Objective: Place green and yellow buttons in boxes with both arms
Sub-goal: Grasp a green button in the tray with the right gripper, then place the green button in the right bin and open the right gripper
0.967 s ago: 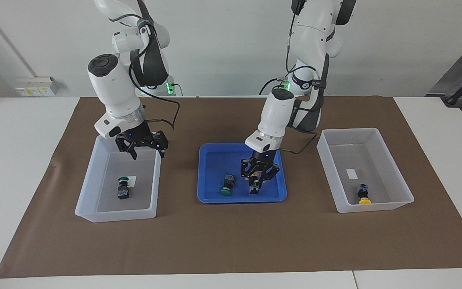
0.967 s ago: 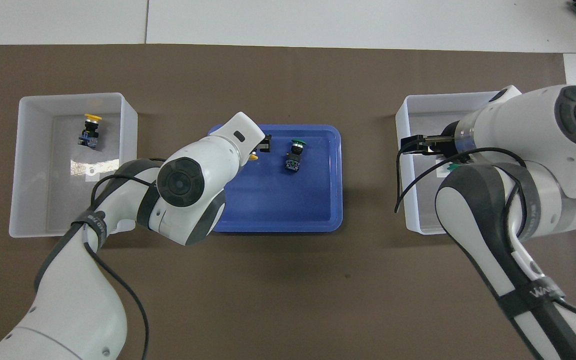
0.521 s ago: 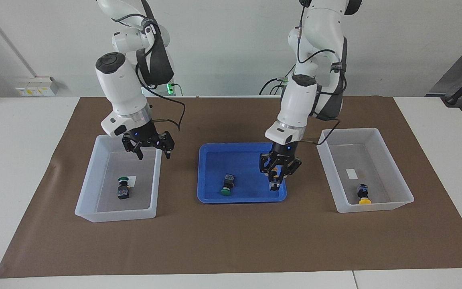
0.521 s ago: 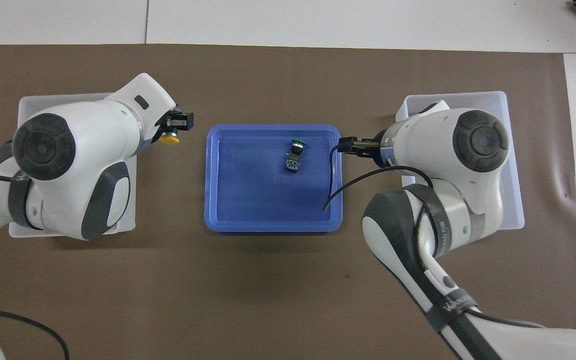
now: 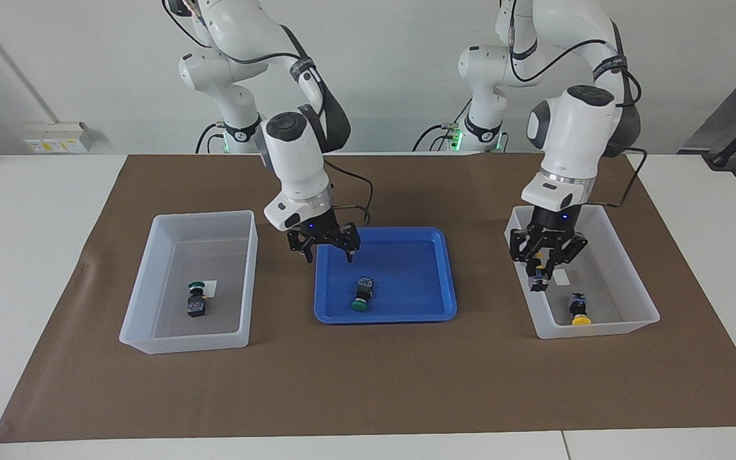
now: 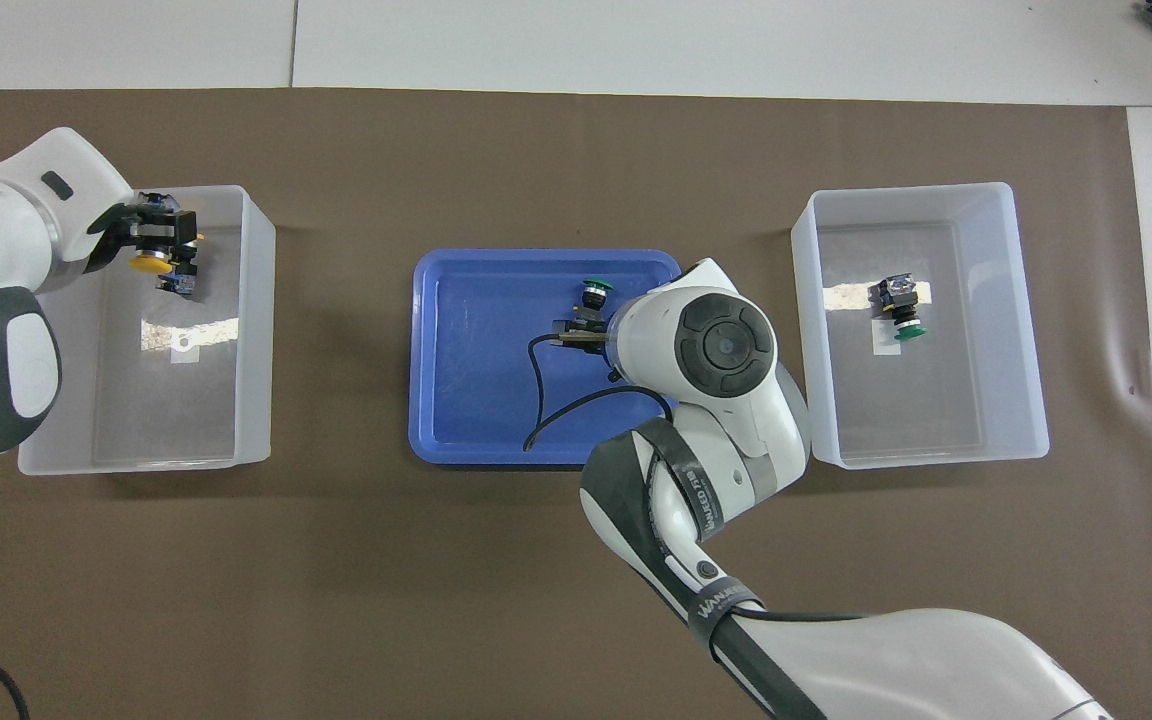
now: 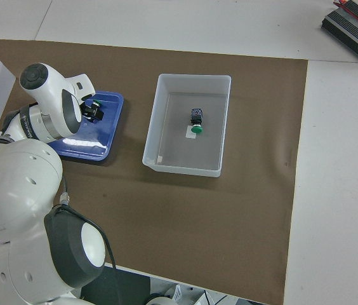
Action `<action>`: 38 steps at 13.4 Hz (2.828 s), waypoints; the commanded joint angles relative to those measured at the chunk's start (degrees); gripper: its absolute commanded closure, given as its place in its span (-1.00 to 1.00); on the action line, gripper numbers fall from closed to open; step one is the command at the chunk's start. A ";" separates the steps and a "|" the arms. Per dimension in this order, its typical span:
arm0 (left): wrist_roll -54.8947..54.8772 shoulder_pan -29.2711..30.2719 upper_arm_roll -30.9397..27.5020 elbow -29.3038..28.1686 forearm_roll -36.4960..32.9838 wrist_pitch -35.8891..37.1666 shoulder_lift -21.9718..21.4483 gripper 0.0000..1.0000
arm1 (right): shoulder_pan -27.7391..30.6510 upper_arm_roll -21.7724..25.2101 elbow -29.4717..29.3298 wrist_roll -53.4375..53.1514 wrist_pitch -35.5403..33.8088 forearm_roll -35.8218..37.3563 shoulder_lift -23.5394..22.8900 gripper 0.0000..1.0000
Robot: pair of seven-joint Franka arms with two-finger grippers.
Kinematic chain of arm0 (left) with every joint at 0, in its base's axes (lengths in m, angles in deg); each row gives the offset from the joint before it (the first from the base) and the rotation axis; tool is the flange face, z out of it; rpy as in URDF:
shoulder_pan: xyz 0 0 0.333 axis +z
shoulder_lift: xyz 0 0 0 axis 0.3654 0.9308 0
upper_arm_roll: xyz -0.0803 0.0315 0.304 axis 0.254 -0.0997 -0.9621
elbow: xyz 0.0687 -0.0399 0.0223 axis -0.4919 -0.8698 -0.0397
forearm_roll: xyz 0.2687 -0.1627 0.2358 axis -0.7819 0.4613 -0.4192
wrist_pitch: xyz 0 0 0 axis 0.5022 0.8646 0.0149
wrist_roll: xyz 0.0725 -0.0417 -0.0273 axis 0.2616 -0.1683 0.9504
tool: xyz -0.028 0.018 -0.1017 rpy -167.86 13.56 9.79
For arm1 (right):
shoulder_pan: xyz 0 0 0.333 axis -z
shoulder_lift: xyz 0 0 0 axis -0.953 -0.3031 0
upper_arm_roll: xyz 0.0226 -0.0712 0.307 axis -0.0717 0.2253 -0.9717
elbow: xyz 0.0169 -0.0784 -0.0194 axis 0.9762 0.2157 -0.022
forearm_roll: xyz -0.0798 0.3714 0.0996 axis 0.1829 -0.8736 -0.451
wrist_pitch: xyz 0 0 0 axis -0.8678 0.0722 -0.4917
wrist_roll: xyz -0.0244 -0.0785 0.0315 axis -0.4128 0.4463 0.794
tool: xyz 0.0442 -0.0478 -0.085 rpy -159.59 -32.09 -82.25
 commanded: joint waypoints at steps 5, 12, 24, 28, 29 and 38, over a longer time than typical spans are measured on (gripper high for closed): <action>-5.90 6.61 0.77 -2.79 4.73 -8.84 4.53 1.00 | -0.70 0.09 -7.57 -5.69 4.68 5.19 -9.23 -1.00; -6.62 6.80 0.77 -3.84 4.73 -12.44 9.19 1.00 | -1.13 0.18 -7.04 -9.73 3.72 5.28 -9.59 1.00; -6.44 5.92 0.68 -5.51 4.73 -11.05 7.88 -1.00 | 13.87 1.68 -5.21 14.03 -18.87 7.92 8.86 1.00; -6.09 2.94 0.50 -5.78 4.73 1.84 0.16 -1.00 | 22.76 1.50 3.92 31.01 -18.17 6.61 12.46 1.00; -5.92 1.97 0.50 -5.78 4.73 5.53 -2.21 -1.00 | 24.08 1.50 6.56 33.83 -17.48 5.91 13.52 1.00; -5.21 1.17 0.51 9.64 1.04 36.21 -9.64 -1.00 | 28.40 1.50 16.16 46.43 -8.69 -4.21 12.83 0.61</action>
